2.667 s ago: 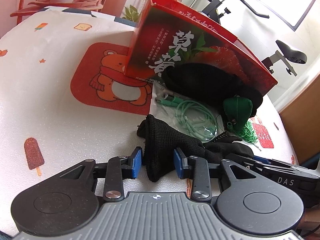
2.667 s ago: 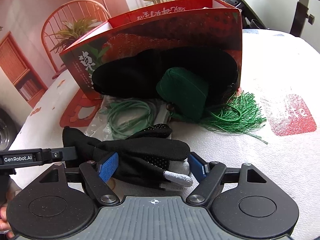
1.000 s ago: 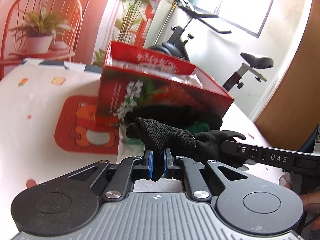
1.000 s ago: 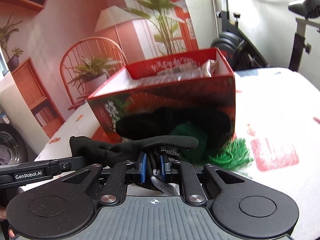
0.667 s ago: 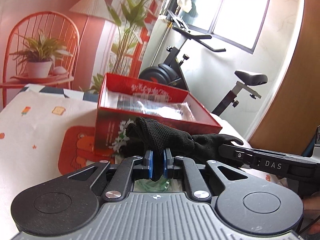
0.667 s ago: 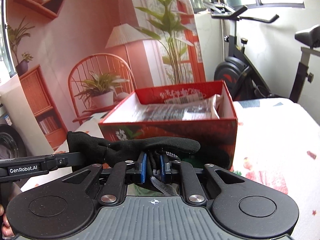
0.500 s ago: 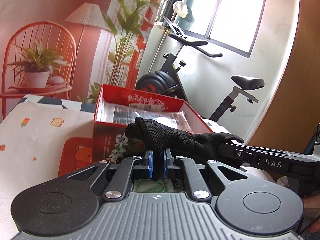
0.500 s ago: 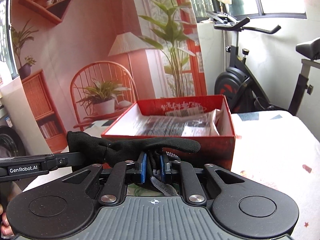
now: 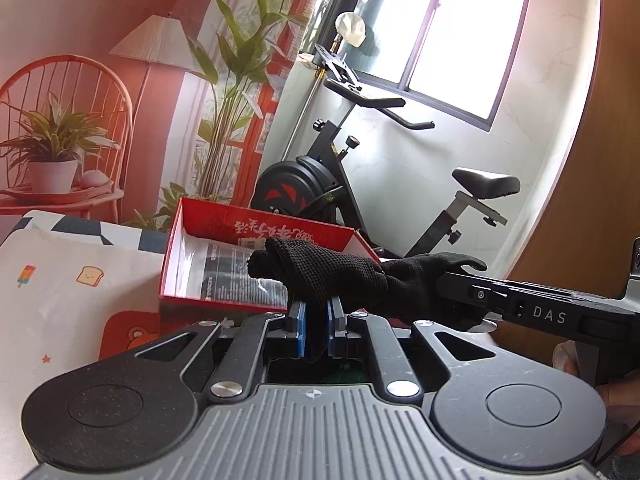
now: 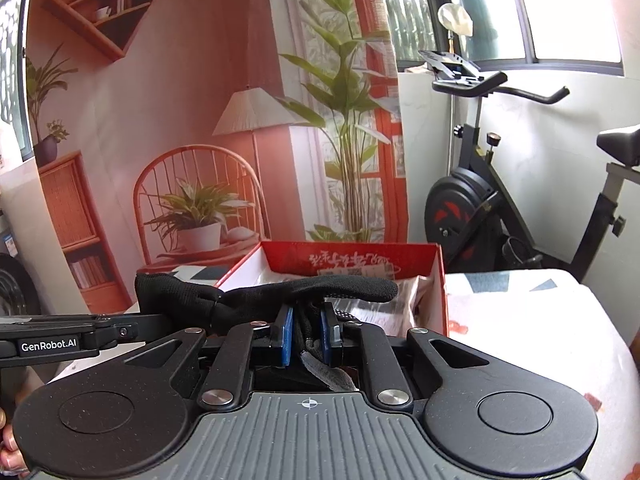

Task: Organize soft objects
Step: 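Lift the black glove with both grippers and carry it into the box, then open both grippers to drop the black glove in the box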

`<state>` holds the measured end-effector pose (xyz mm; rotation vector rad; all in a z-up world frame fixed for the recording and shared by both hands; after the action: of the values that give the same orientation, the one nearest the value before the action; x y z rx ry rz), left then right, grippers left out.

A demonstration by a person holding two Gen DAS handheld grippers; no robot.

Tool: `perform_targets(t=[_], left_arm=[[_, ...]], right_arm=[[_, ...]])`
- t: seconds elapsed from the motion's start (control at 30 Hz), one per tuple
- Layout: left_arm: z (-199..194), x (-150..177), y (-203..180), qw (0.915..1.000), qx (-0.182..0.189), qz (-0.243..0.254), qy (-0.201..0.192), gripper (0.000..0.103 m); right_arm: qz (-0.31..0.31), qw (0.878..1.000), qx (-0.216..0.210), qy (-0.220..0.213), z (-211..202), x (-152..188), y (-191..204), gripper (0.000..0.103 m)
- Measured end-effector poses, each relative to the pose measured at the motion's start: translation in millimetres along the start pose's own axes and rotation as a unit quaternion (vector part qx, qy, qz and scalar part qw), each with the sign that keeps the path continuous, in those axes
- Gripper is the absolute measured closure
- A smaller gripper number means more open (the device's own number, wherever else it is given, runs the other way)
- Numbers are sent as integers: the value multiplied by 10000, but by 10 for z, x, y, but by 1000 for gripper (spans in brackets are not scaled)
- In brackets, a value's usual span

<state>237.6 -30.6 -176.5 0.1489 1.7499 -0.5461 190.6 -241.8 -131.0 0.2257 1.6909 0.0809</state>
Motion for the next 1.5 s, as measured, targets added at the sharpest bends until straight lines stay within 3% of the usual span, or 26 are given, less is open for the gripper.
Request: perform_targets(t=[0.63, 1.07, 1.5], left_arm=[[549, -176, 157, 9999, -120, 3, 27, 92], [798, -76, 293, 9994, -211, -99, 274, 92], [967, 112, 463, 9970, -372, 0, 681, 92]], right_arm=[[-324, 9995, -8, 22, 754, -192, -120, 90], [-516, 9980, -91, 355, 1142, 6, -244, 90], [-433, 9945, -155, 942, 1439, 424, -292, 90]])
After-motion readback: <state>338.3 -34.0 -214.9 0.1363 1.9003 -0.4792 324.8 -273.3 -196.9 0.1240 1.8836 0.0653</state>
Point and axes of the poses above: each gripper's, at about its wrist camera, not at the fingertips, and z roughly the way its jaws point, y to its left, x to its underside, the point moved 6 cm from there along z, roughly the way its jaws point, and after that the axes turned 15 degrees about -y, right-handed, at the moved point
